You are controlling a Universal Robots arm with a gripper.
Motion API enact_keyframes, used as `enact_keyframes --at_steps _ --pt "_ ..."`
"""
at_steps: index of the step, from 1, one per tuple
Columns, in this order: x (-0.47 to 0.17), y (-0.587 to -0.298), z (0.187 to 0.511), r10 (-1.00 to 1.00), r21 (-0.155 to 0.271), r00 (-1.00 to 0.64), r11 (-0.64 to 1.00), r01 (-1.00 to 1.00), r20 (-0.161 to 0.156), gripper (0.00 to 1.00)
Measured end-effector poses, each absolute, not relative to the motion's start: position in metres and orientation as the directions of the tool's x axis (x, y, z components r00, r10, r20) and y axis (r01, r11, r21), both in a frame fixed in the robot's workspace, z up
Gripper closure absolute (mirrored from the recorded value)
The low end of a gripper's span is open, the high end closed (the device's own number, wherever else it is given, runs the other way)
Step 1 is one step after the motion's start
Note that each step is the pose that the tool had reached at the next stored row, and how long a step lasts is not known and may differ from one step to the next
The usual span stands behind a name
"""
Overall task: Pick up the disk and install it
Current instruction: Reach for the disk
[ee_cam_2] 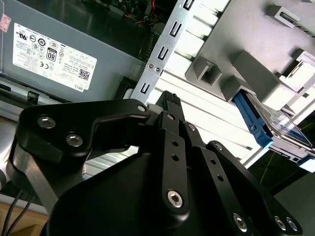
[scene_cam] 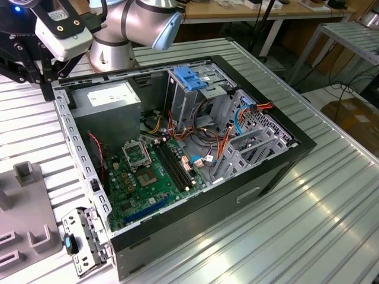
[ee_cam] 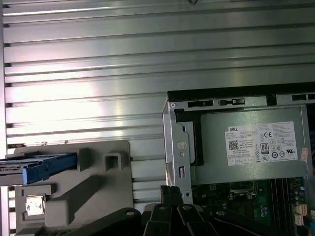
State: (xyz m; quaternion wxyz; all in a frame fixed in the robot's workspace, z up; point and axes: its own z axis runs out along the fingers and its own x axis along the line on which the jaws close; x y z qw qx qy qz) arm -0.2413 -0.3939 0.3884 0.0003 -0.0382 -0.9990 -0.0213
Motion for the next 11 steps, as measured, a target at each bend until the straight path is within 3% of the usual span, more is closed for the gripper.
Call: enact_keyframes --at_steps 11 --pt "-0.2461 -0.3930 0.3873 0.076 0.042 -0.997 0.996 0.076 0.007 0.89"
